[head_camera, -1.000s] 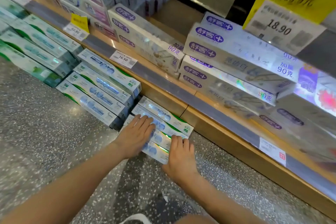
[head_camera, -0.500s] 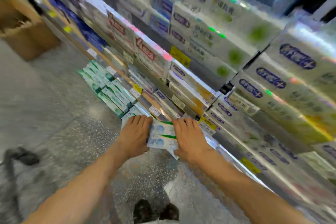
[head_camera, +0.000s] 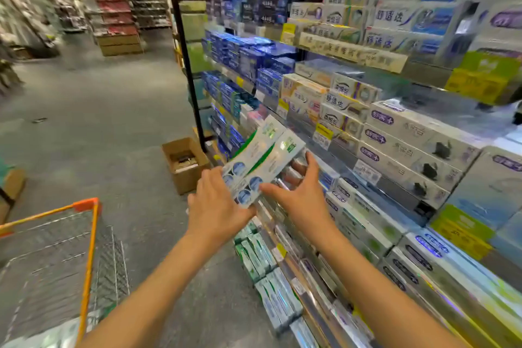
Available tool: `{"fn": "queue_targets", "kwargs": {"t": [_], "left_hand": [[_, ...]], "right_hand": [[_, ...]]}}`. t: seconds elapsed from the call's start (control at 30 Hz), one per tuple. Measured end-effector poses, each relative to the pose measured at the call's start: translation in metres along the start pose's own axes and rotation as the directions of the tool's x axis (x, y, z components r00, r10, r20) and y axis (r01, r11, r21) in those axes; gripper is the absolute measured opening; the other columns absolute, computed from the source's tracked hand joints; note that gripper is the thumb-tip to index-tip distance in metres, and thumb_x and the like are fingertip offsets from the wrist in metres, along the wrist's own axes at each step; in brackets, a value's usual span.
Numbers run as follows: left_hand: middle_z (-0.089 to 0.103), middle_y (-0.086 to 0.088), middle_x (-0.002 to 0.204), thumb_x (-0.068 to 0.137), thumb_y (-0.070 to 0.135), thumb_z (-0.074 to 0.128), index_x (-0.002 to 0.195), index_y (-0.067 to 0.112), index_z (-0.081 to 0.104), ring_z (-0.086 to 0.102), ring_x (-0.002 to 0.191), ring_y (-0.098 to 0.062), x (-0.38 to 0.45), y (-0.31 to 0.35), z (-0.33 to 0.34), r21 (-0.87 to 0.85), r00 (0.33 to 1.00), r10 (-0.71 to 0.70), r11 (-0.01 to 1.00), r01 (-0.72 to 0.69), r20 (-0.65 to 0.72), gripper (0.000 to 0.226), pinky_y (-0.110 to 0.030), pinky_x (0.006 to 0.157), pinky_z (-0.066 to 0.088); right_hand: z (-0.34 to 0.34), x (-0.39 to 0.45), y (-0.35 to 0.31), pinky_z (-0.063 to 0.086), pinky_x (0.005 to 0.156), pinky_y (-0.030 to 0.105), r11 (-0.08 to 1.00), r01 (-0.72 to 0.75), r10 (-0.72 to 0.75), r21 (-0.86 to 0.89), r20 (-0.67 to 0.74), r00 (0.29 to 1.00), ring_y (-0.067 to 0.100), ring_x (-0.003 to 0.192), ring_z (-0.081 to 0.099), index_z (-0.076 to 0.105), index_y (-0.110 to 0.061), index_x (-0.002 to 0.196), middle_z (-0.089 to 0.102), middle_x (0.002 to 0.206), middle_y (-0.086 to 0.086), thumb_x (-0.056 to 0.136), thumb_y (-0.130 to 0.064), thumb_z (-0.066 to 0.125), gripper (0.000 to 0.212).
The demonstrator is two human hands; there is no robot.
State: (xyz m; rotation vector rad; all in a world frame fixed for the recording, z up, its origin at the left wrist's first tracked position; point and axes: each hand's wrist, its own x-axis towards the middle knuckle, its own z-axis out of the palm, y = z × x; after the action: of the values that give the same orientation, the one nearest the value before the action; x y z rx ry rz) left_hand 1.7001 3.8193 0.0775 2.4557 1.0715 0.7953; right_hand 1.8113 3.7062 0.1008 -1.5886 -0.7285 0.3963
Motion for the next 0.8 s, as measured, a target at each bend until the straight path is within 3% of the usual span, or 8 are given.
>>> {"fn": "queue_targets", "kwargs": {"t": [0.03,0.17,0.3,0.4,0.47,0.57,0.7,0.8], "left_hand": [[0.043,-0.004,0.119,0.060,0.060,0.059,0.132,0.015,0.038,0.044,0.115,-0.028,0.000,0.006,-0.018,-0.019,0.999,-0.007,1.000,0.007,-0.049,0.087,-0.048,0.089,0.041],[0.040,-0.002,0.119,0.068,0.051,0.060,0.133,0.014,0.036,0.046,0.115,-0.027,-0.020,0.012,-0.079,-0.112,0.967,-0.058,0.993,0.031,-0.249,0.078,-0.045,0.087,0.043],[0.039,-0.003,0.117,0.061,0.050,0.050,0.133,0.010,0.035,0.046,0.116,-0.029,-0.059,-0.013,-0.135,-0.217,0.929,-0.167,0.971,0.098,-0.329,0.084,-0.039,0.089,0.041],[0.035,0.003,0.111,0.054,0.049,0.058,0.128,0.011,0.033,0.049,0.114,-0.026,-0.089,-0.042,-0.180,-0.272,0.931,-0.216,0.953,0.135,-0.294,0.088,-0.032,0.081,0.040],[0.039,0.003,0.116,0.047,0.062,0.064,0.124,0.019,0.031,0.051,0.111,-0.017,-0.107,-0.066,-0.213,-0.335,0.954,-0.209,0.933,0.128,-0.217,0.094,-0.032,0.085,0.046],[0.047,0.008,0.113,0.054,0.066,0.079,0.108,0.031,0.035,0.053,0.098,0.000,-0.126,-0.115,-0.261,-0.498,0.961,-0.252,0.851,0.165,-0.111,0.077,-0.012,0.076,0.045],[0.058,0.014,0.115,0.063,0.047,0.075,0.121,0.029,0.043,0.061,0.099,0.001,-0.155,-0.197,-0.304,-0.645,0.941,-0.335,0.731,0.224,-0.053,0.068,-0.022,0.081,0.052],[0.069,0.017,0.107,0.073,0.030,0.075,0.116,0.028,0.055,0.064,0.098,0.001,-0.182,-0.266,-0.328,-0.672,0.946,-0.317,0.716,0.189,-0.072,0.048,-0.016,0.077,0.050]], "right_hand": [[0.013,-0.003,-0.021,0.052,0.087,0.019,0.994,0.001,-0.005,0.107,0.044,0.999,0.001,0.109,0.056,0.022,-0.027,0.135,0.052,0.125,-0.012,0.070,-0.019,0.083,0.089],[0.074,-0.024,-0.078,0.053,0.090,0.036,0.932,0.032,-0.068,0.361,0.089,0.994,0.016,0.100,0.064,0.035,-0.019,0.118,0.062,0.114,0.004,0.070,0.000,0.079,0.068],[0.132,-0.064,-0.114,0.053,0.089,0.037,0.902,0.128,-0.188,0.413,0.108,0.976,0.019,0.098,0.064,0.039,-0.013,0.109,0.062,0.109,0.007,0.069,0.006,0.076,0.058],[0.172,-0.091,-0.133,0.055,0.084,0.033,0.895,0.168,-0.259,0.412,0.175,0.950,0.012,0.089,0.066,0.045,-0.020,0.099,0.064,0.102,0.004,0.069,0.010,0.075,0.052],[0.195,-0.108,-0.147,0.056,0.084,0.039,0.888,0.105,-0.243,0.447,0.264,0.933,0.019,0.093,0.067,0.047,-0.022,0.098,0.065,0.106,0.009,0.071,0.008,0.074,0.049],[0.233,-0.122,-0.159,0.057,0.080,0.046,0.905,-0.031,-0.176,0.424,0.440,0.881,0.021,0.091,0.068,0.050,-0.023,0.099,0.067,0.102,0.004,0.074,-0.002,0.075,0.041],[0.319,-0.152,-0.162,0.056,0.083,0.047,0.946,-0.158,-0.074,0.284,0.660,0.747,0.023,0.099,0.065,0.050,-0.022,0.119,0.063,0.115,0.003,0.065,-0.023,0.083,0.064],[0.396,-0.192,-0.159,0.053,0.089,0.049,0.951,-0.231,0.009,0.204,0.731,0.682,0.028,0.108,0.062,0.042,-0.019,0.135,0.058,0.128,0.006,0.051,-0.036,0.085,0.096]]}}
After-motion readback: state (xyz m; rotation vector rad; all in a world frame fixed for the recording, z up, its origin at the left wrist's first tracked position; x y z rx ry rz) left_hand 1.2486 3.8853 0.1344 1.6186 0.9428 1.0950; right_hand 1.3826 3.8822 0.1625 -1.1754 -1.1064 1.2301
